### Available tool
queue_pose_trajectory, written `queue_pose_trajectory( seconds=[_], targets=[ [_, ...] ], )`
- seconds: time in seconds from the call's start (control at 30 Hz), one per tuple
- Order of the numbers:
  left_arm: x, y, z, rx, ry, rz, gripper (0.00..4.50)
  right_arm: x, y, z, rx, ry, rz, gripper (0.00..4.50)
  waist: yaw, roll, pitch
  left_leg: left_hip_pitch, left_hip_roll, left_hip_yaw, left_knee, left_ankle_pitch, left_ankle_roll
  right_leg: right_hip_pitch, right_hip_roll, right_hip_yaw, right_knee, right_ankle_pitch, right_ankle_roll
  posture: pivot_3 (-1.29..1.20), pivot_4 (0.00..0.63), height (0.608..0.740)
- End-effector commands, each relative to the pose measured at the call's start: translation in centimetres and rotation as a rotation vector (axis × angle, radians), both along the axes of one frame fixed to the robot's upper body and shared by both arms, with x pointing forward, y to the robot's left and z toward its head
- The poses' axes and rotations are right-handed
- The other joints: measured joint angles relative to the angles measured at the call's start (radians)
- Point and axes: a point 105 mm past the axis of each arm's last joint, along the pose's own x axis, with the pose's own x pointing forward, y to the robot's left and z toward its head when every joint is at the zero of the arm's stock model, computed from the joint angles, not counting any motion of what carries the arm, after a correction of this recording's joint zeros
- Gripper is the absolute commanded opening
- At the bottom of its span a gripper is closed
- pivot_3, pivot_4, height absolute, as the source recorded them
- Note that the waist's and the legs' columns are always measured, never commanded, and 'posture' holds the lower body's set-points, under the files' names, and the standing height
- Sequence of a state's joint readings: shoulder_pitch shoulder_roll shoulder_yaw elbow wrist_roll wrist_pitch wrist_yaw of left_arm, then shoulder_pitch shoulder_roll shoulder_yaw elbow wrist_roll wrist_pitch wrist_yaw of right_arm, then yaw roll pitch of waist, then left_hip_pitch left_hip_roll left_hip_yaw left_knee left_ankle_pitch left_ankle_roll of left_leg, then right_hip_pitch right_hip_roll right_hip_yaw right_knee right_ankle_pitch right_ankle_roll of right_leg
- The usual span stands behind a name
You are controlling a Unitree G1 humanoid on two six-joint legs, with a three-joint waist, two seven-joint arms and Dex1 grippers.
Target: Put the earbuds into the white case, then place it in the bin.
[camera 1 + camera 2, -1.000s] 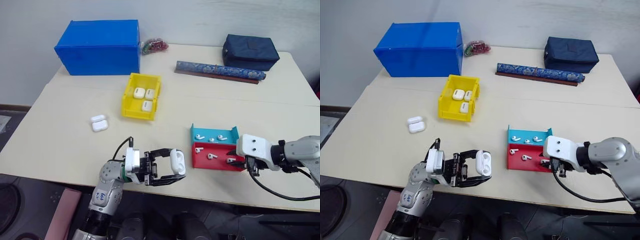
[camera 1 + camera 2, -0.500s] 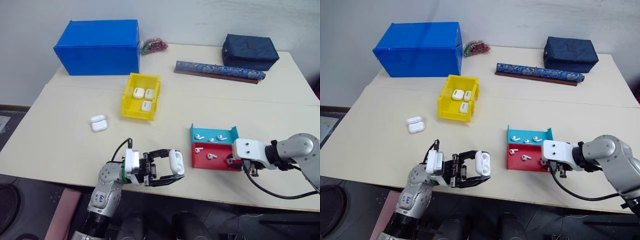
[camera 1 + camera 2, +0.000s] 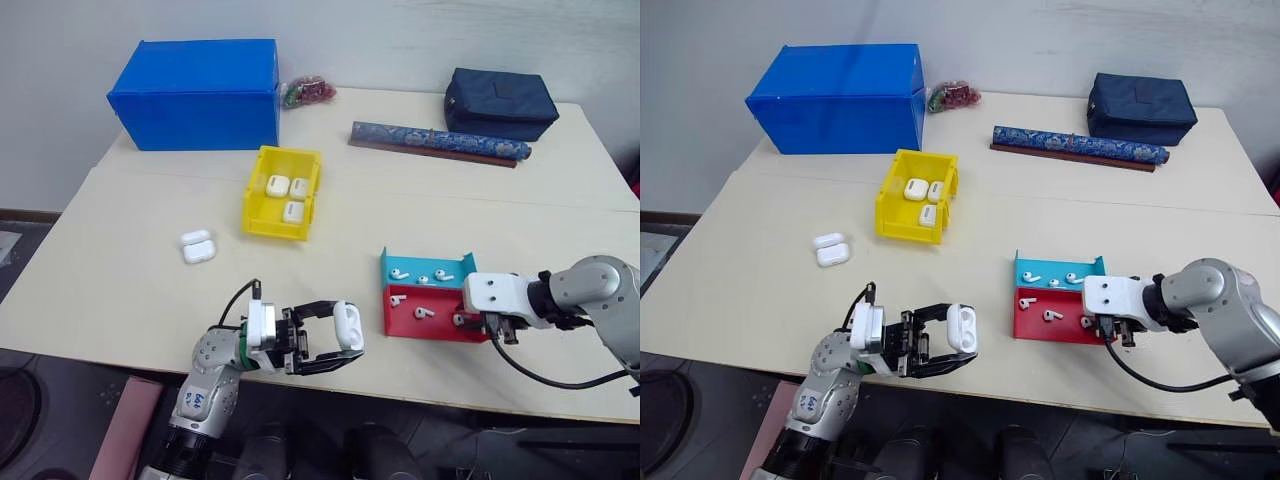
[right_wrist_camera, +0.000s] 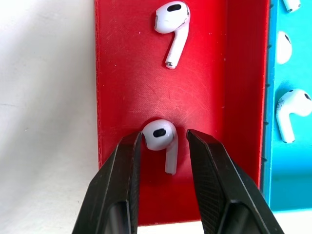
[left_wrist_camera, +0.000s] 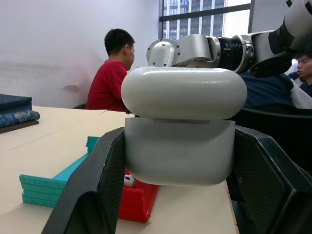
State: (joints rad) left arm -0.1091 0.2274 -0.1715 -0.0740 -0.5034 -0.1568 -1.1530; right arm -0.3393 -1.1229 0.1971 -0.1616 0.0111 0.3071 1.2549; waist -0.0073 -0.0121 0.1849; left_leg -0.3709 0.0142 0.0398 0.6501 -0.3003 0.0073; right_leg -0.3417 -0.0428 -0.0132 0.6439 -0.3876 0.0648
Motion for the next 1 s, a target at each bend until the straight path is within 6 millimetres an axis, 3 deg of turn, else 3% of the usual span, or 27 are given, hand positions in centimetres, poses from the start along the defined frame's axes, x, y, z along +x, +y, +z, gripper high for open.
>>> queue_pose_trajectory(
  seconds=[0.03,0.6,0.73,0.9,1.0],
  targets=[
    [-0.4,0.2,0.8,-0.015,-0.053,0.008,2.81,0.1,0.3,0.2,-0.014,0.003,0.015,1.46,0.0,0.0,0.0,0.0,0.0,0.0,0.0,0.0,0.0,0.0,0.0,0.0,0.0,0.0,0.0,0.0,0.15,0.74],
    [-0.4,0.3,0.8,-0.003,-0.059,0.021,2.81,0.0,0.3,-0.4,-0.025,0.033,0.008,1.46,0.0,0.0,0.0,0.0,0.0,0.0,0.0,0.0,0.0,0.0,0.0,0.0,0.0,0.0,0.0,0.0,0.15,0.74],
    [-0.3,0.4,0.8,-0.001,-0.062,0.021,2.81,-0.1,0.2,-0.5,-0.029,0.041,0.007,0.51,0.0,0.0,0.0,0.0,0.0,0.0,0.0,0.0,0.0,0.0,0.0,0.0,0.0,0.0,0.0,0.0,0.15,0.74],
    [-0.2,0.5,1.1,-0.009,-0.071,0.019,2.81,0.2,0.1,-0.1,-0.016,0.024,0.005,0.43,0.0,0.0,0.0,0.0,0.0,0.0,0.0,0.0,0.0,0.0,0.0,0.0,0.0,0.0,0.0,0.0,0.15,0.74],
    [-0.1,0.2,1.8,-0.04,-0.082,-0.004,2.81,0.3,0.3,1.3,0.046,-0.004,-0.001,0.43,0.0,0.0,0.0,0.0,0.0,0.0,0.0,0.0,0.0,0.0,0.0,0.0,0.0,0.0,0.0,0.0,0.15,0.74]
  ],
)
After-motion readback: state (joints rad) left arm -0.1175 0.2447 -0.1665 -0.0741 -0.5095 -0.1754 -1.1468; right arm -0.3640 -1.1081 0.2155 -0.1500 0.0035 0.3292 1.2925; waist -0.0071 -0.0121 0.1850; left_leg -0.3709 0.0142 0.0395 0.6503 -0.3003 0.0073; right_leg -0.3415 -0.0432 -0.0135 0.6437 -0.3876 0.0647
